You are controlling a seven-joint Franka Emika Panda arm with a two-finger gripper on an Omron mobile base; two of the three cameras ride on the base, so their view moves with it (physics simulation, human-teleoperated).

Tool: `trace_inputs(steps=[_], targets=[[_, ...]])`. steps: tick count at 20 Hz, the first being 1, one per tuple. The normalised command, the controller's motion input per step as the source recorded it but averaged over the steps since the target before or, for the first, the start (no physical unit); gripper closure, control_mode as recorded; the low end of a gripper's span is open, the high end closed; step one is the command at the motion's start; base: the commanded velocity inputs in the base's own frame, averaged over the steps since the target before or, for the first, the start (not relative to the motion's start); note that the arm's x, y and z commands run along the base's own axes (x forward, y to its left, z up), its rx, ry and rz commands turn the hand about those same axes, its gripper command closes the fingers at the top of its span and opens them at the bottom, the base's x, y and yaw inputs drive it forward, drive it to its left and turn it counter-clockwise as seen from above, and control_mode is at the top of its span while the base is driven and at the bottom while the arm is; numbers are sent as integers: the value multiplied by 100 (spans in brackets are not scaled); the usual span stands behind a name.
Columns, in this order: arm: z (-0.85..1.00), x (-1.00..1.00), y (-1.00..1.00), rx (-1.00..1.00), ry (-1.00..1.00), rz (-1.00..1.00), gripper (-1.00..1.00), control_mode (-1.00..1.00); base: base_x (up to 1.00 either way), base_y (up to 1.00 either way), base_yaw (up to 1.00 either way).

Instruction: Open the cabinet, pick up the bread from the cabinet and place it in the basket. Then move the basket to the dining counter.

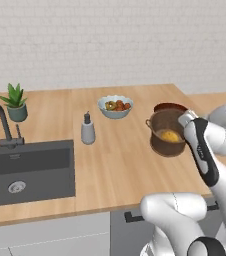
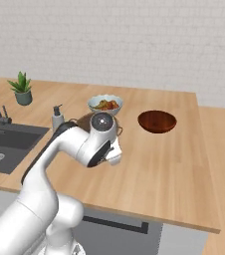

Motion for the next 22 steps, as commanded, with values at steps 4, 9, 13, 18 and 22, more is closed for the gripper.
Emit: trace_inputs(steps=[4,9,13,18,22], targets=[[-47,45,-25,0,0,0,100,-100,0,0,0],[-50,34,-18,0,0,0,100,-100,0,0,0],[-41,19,-16,0,0,0,100,-100,0,0,0],[-36,15,-13,0,0,0,100,-100,0,0,0],[-33,11,-11,0,0,0,100,-100,0,0,0]])
